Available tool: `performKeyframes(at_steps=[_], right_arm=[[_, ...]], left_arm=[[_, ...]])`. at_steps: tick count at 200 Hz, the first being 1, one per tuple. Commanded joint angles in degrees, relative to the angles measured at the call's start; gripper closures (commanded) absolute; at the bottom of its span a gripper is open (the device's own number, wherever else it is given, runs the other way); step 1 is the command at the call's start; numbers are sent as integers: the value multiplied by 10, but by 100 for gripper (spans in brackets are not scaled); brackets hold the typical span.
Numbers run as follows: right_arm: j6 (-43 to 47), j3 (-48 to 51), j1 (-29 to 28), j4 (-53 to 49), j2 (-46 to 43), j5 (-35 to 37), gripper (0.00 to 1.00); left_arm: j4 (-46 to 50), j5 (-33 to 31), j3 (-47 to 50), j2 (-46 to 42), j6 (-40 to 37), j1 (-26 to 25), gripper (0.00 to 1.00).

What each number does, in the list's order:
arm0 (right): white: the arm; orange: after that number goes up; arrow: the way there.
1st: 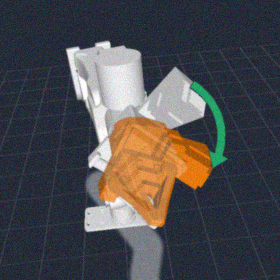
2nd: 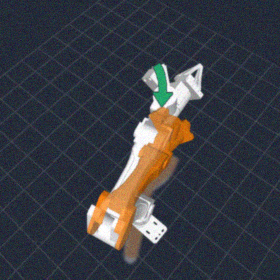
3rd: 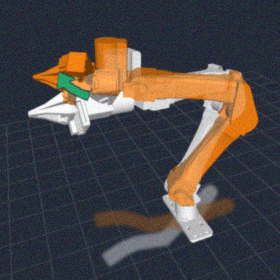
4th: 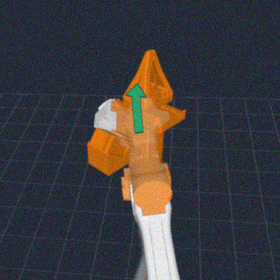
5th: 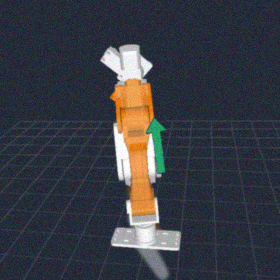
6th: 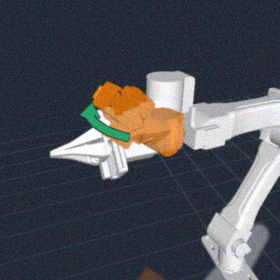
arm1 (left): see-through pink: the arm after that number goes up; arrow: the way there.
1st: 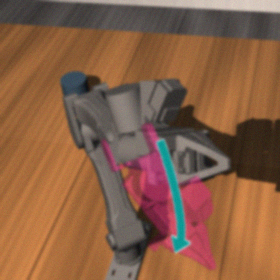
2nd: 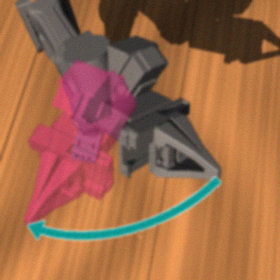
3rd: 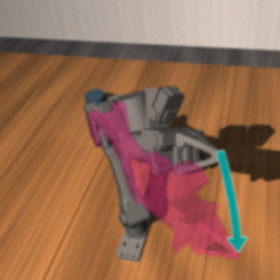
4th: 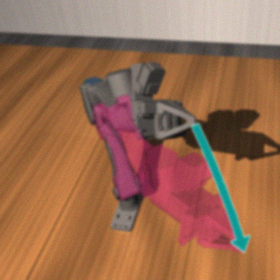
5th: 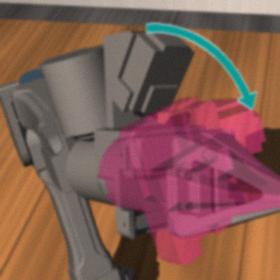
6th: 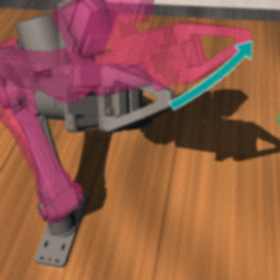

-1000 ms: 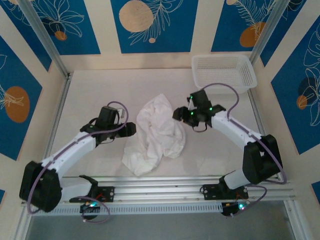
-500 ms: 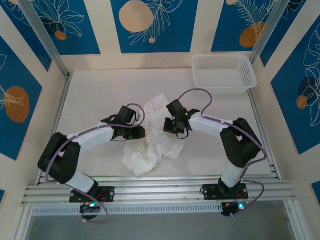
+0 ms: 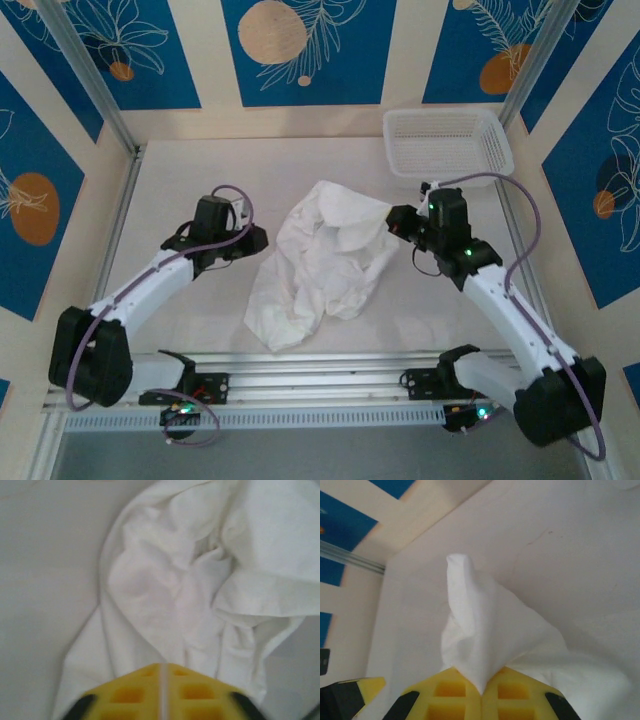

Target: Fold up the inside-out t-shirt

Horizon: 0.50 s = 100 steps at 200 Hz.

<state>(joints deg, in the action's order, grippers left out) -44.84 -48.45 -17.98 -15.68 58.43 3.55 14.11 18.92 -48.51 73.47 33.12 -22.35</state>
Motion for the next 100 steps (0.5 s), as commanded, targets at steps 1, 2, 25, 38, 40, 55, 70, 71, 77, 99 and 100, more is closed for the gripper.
performKeyframes(at_steps=[1,2,25,38,40,55,70,71,77,99,100], right_arm=[[-36,9,-7,8,2,-55,100],[-36,8,-8,7,2,-55,100],[-51,-15,-9,3,4,-71,100],[-51,-31,-10,-1,3,-74,100],[-50,-34,-10,-4,2,-74,100],[-42,-59,-9,-32,-3,-65,100],[-31,-79,-7,-62,-16,-55,100],[-30,-80,-7,-64,-18,-54,100],[-27,-83,-7,-71,-25,-50,100],[-21,-91,3,-87,-52,-35,100],[-21,-91,4,-87,-53,-34,100]], left_arm=[[-11,47,-25,17,-50,-80,52],[-11,45,-27,19,-52,-84,50],[17,-26,-66,88,-76,-160,35],[45,-85,-81,139,-66,-169,30],[50,-94,-83,147,-67,-169,29],[119,-181,-111,207,-80,-170,23],[165,-261,-123,249,-99,-175,20],[166,-263,-123,251,-100,-175,20],[170,-268,-121,261,-106,-175,20],[151,-194,-112,269,-116,-171,67],[149,-191,-111,268,-116,-171,71]])
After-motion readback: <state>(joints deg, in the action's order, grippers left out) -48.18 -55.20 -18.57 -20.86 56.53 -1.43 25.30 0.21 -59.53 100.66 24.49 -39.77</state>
